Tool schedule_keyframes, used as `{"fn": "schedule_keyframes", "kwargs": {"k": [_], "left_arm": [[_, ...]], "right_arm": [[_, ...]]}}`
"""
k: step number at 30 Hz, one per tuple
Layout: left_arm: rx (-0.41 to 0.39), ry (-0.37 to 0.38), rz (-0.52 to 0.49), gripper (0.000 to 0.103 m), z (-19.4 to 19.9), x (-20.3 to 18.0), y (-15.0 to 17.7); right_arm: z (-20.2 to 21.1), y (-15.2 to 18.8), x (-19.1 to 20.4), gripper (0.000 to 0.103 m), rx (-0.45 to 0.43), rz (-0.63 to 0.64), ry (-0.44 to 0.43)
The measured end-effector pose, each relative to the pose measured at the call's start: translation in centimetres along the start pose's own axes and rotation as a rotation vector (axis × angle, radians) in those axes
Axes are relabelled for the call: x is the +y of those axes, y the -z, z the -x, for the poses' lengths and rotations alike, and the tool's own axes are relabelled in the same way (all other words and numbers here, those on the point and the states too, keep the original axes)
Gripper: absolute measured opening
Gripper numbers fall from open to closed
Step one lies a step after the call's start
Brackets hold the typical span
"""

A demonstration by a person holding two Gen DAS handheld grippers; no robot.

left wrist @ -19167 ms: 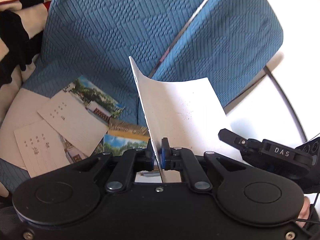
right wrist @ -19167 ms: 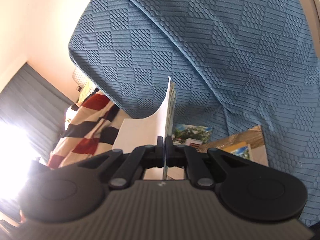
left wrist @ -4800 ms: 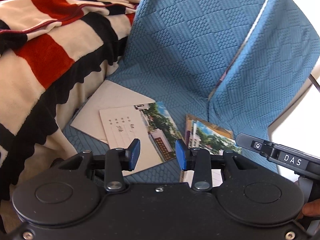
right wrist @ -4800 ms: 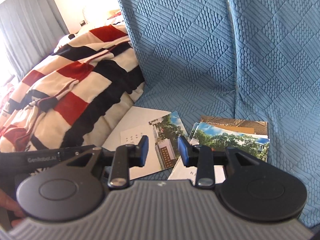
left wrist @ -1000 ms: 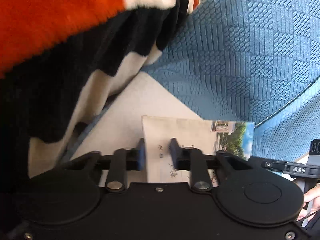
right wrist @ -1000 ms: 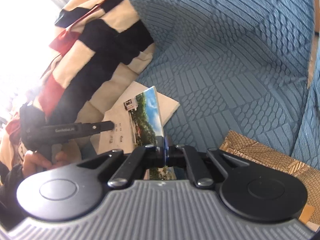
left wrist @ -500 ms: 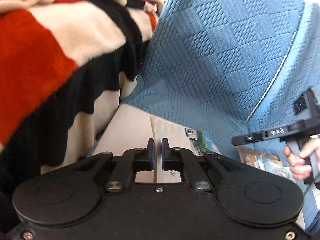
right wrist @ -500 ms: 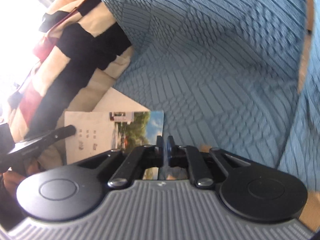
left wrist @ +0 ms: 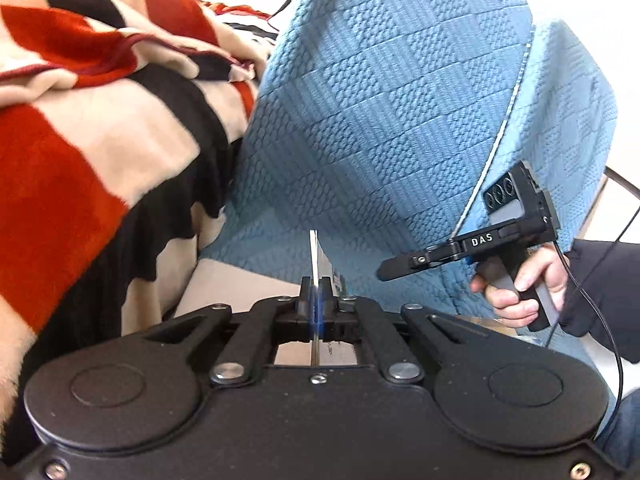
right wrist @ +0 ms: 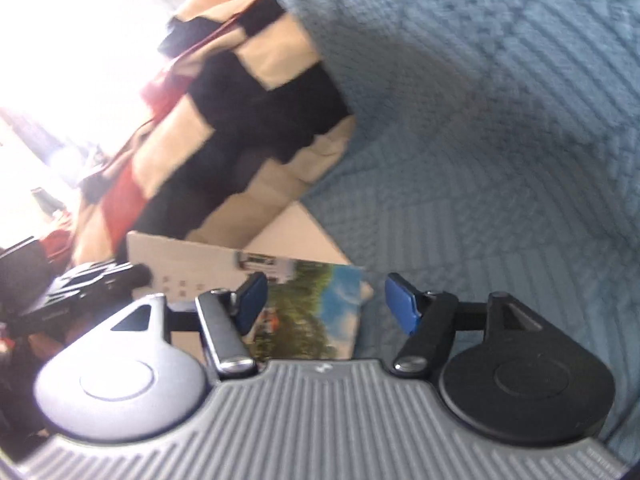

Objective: Organize objects

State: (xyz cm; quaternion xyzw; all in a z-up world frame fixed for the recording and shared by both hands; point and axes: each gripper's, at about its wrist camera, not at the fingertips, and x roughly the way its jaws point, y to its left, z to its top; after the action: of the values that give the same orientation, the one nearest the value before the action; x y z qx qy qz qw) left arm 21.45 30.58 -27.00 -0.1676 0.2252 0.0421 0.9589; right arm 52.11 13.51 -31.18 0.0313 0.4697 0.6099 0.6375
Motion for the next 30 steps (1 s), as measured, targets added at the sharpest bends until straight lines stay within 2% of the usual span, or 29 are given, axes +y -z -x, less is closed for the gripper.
{"fn": "schedule_keyframes", "kwargs": {"k": [3, 6, 9, 12, 15, 20, 24, 26, 30], "left_arm": [[0.002, 0.0, -0.018, 0.0, 0.1, -0.4, 0.0], [0.007, 0.004, -0.024, 0.0, 0.0, -0.4, 0.0], [0.015, 0.006, -0.03, 0.0, -0.1, -0.3, -0.1], [0.017, 0.003, -0.024, 0.0, -0.3, -0.2, 0.0], [0.007, 0.011, -0.017, 0.0, -0.2, -0.1, 0.0], [-0.002, 0.042, -0.01, 0.0, 0.1, 0.4, 0.3], [-0.012, 0.07, -0.02, 0.0, 0.4, 0.5, 0.3], [-0.012, 0.072, -0.022, 0.0, 0.5, 0.5, 0.3], [-0.011, 0.054, -0.006, 0.0, 0.4, 0.7, 0.2]], "right_arm": [[-0.5, -0.7, 1.9, 0.068, 0.033, 0.096, -0.028], [-1.3, -1.8, 3.7, 0.068, 0.096, 0.242, -0.011], [-2.8, -3.7, 4.7, 0.068, 0.19, 0.369, 0.016], [-4.9, -5.6, 5.2, 0.067, 0.312, 0.45, -0.02], [-6.7, -6.7, 4.4, 0.067, 0.437, 0.448, -0.045], [-7.8, -7.5, 2.4, 0.069, 0.491, 0.412, -0.044], [-8.9, -7.1, 1.8, 0.069, 0.587, 0.392, -0.14], [-9.6, -6.8, 2.0, 0.068, 0.635, 0.425, -0.147], [-10.1, -6.9, 1.9, 0.069, 0.671, 0.43, -0.174]]}}
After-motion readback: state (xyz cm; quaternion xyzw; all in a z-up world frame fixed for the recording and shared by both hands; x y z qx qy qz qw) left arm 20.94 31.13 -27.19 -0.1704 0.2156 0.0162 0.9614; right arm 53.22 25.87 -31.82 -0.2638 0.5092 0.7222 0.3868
